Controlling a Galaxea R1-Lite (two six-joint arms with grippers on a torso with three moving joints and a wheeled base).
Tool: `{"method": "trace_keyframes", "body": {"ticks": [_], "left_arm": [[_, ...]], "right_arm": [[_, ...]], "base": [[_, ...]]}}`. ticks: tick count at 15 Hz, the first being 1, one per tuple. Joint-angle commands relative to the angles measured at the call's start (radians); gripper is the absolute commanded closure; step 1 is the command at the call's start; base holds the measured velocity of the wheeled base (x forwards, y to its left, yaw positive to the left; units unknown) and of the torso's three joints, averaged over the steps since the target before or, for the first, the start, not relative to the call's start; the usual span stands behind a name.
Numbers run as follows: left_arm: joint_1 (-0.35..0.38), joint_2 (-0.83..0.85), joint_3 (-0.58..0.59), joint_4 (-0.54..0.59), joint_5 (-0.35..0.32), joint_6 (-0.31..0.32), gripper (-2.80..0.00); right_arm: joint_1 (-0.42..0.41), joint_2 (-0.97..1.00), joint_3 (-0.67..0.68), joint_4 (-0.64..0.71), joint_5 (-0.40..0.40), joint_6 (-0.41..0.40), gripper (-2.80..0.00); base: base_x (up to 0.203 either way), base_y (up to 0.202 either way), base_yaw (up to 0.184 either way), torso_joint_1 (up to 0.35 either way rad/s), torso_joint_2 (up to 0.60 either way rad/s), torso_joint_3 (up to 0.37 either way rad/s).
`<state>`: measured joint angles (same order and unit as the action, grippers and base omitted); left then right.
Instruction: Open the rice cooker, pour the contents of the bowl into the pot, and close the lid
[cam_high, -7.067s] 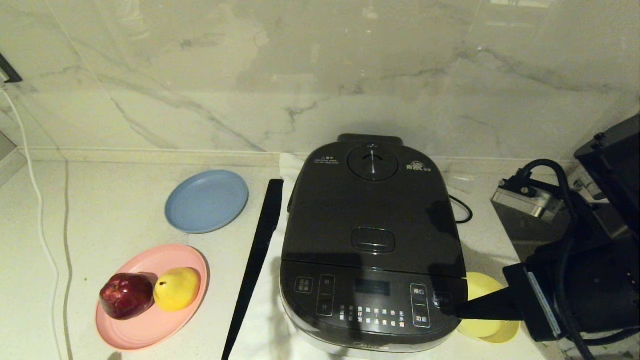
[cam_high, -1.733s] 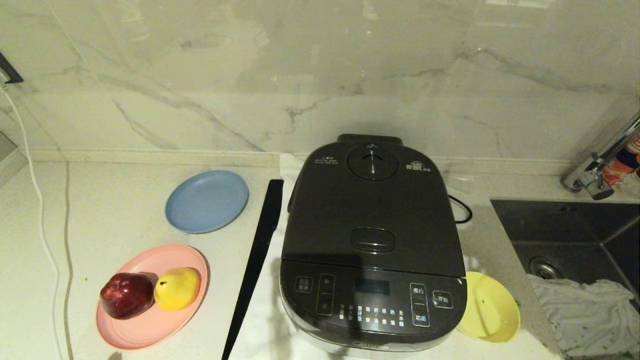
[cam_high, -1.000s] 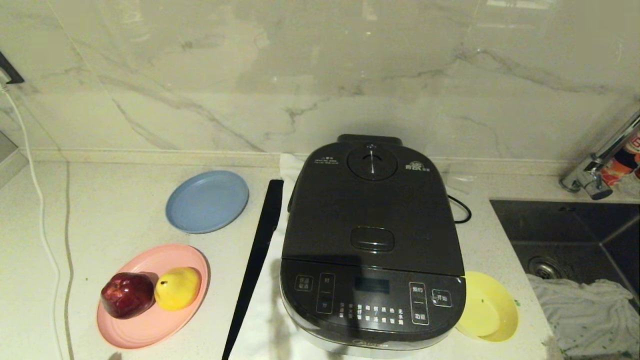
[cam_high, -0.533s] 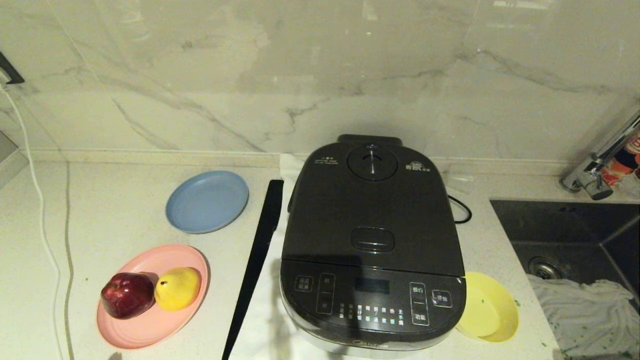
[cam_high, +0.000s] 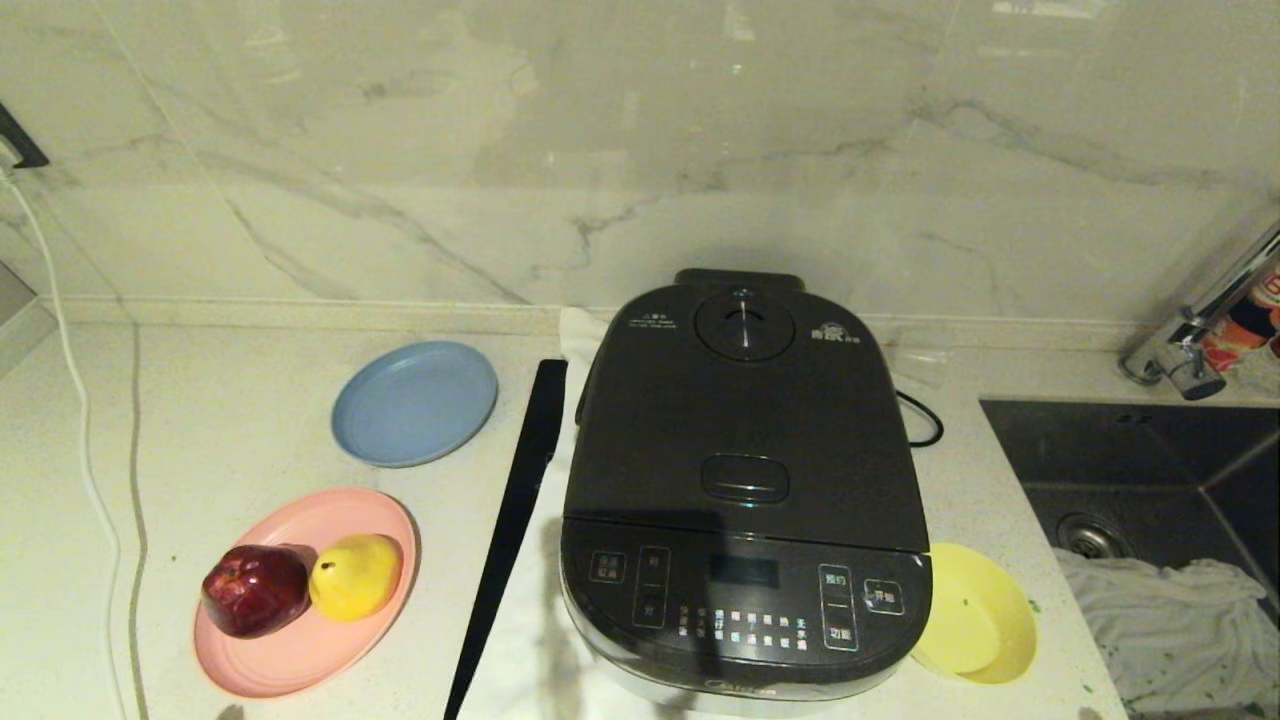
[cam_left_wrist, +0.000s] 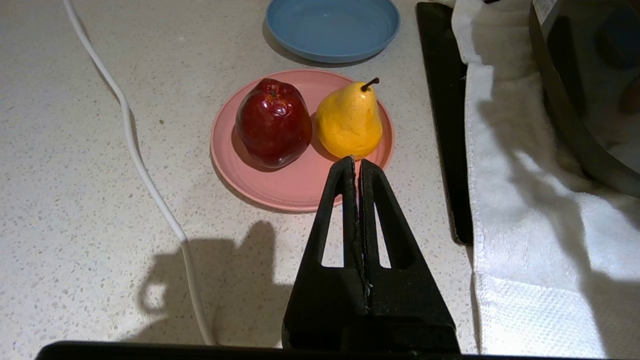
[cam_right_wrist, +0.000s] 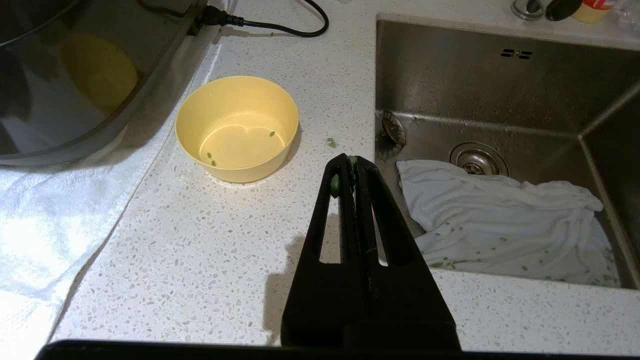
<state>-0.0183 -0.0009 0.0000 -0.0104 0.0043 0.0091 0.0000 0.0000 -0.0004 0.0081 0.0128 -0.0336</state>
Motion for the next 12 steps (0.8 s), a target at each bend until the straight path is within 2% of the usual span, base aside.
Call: {"method": "trace_keyframes", "body": {"ticks": [1, 12], "left_arm": [[0.000, -0.001, 0.003, 0.000, 0.000, 0.000, 0.00], [0.000, -0.001, 0.005, 0.000, 0.000, 0.000, 0.00]], "right_arm": [[0.002, 0.003, 0.002, 0.003, 0.001, -0.010, 0.00], [0.002, 0.005, 0.002, 0.004, 0.004, -0.012, 0.00]], "base": [[0.000, 0.000, 0.000, 0.000, 0.00, 0.000], [0.000, 0.000, 0.000, 0.000, 0.00, 0.000]]}}
